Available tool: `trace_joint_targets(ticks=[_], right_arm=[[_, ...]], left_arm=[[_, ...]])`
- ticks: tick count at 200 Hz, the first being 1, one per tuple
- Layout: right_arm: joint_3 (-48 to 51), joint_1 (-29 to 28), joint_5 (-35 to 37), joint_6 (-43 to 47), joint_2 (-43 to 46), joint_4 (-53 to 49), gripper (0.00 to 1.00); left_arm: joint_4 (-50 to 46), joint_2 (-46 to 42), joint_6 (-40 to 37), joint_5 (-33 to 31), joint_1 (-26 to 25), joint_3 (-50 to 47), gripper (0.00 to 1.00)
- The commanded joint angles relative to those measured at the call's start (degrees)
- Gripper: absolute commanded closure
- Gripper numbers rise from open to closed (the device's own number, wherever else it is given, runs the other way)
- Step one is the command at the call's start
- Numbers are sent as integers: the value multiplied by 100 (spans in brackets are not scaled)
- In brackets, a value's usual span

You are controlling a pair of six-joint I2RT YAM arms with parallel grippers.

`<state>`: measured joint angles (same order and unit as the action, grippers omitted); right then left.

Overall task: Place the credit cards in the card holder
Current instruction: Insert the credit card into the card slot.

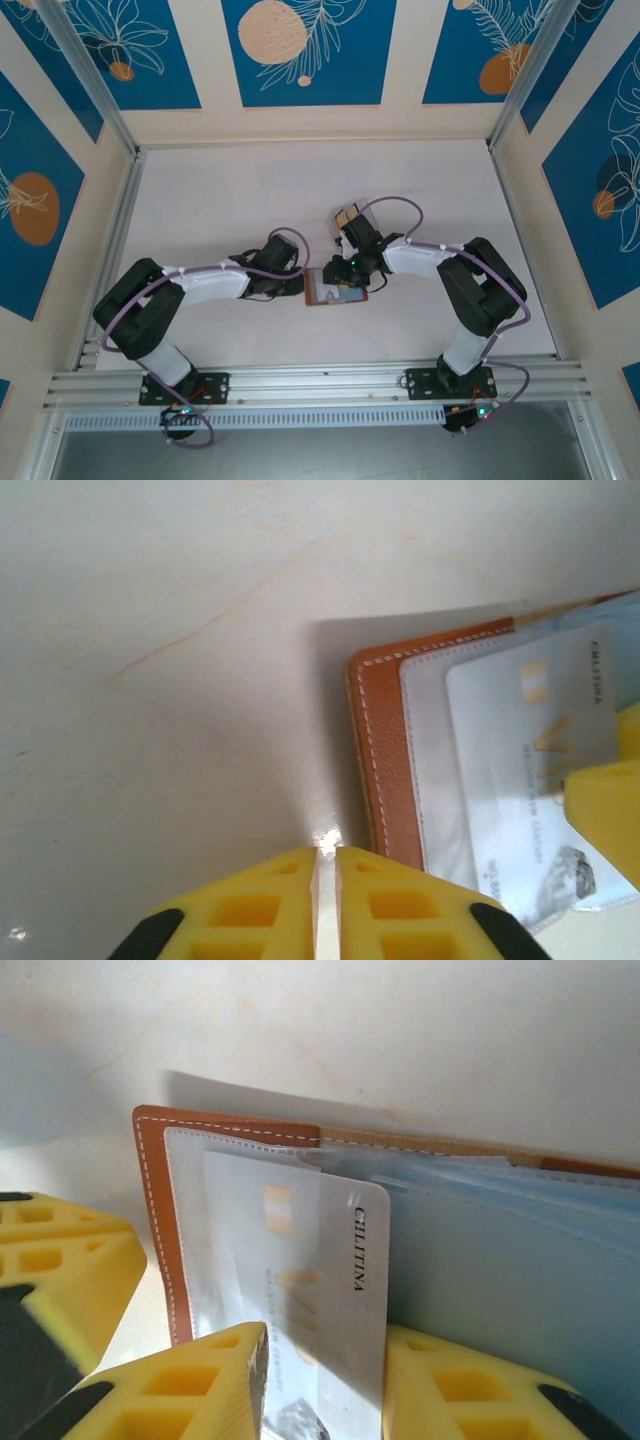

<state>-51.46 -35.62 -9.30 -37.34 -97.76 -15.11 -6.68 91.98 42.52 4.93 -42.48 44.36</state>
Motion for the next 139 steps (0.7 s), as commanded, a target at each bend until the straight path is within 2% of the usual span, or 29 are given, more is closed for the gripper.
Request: trace_joint_targets(ticks=[1, 45, 72, 100, 139], right_arm=[[-76, -7, -139, 292, -34, -755, 62], [-242, 11, -20, 394, 34, -1092, 62], [-266, -2, 30, 403, 49, -1148, 74], [-303, -87, 46, 351, -7, -1112, 78], [-424, -273, 455, 176, -188, -1233, 82]], left_arm=[[-88, 73, -154, 114, 29, -24, 92], [270, 75, -134, 236, 20, -95, 94], [254, 182, -208, 210, -81, -22, 95], [220, 439, -231, 162, -331, 185, 98], [294, 830, -98, 138, -617, 369, 100]])
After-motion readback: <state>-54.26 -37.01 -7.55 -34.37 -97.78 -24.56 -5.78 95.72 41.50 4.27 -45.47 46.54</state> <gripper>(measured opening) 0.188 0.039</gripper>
